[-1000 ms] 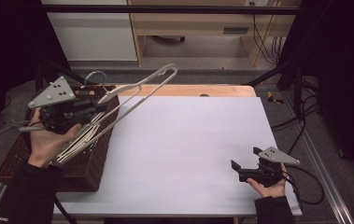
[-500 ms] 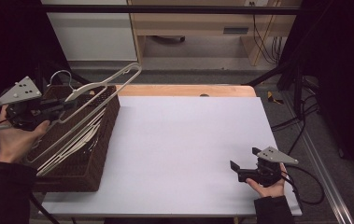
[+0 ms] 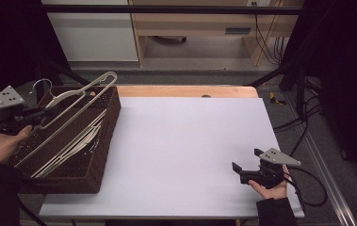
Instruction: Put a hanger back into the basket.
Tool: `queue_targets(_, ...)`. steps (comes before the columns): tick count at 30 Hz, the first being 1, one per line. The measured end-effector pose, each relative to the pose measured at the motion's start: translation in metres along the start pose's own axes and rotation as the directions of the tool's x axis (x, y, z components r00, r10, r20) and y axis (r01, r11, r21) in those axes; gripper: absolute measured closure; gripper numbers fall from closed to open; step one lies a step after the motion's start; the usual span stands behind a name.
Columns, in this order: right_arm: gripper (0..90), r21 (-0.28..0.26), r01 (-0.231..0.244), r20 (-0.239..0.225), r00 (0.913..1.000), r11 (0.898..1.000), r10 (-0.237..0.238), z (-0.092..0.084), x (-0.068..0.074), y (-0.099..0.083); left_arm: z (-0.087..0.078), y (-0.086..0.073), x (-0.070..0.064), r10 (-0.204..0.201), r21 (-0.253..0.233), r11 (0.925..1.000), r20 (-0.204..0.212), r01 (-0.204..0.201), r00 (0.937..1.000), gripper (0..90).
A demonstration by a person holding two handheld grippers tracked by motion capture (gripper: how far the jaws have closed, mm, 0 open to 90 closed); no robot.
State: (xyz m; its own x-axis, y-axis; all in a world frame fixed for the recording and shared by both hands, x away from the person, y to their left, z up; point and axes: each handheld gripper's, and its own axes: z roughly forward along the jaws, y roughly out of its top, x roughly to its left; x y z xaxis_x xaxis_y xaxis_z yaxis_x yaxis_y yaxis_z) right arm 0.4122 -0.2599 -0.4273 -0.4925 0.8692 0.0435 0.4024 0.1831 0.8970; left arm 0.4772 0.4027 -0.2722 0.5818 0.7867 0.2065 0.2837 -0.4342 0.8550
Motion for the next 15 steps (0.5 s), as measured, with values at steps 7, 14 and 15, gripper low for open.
queue_targets(7, 1.9, -0.005, 0.005, -0.006, 1.0, 1.0, -0.005, 0.0, 0.0, 0.0, 0.007, -0.02, 0.009, -0.008, 0.049, 0.9987, -0.017, 0.009, 0.9998, 85.7)
queue_targets(14, 1.9, -0.007, 0.007, -0.007, 0.9999, 1.0, -0.007, -0.001, 0.001, 0.001, 0.014, -0.034, 0.01, -0.004, 0.087, 0.9962, -0.029, 0.007, 0.9996, 85.7)
queue_targets(15, 1.9, -0.009, 0.007, -0.008, 0.9999, 1.0, -0.007, -0.001, 0.001, 0.001, 0.016, -0.038, 0.009, 0.001, 0.099, 0.9951, -0.031, 0.002, 0.9995, 85.6)
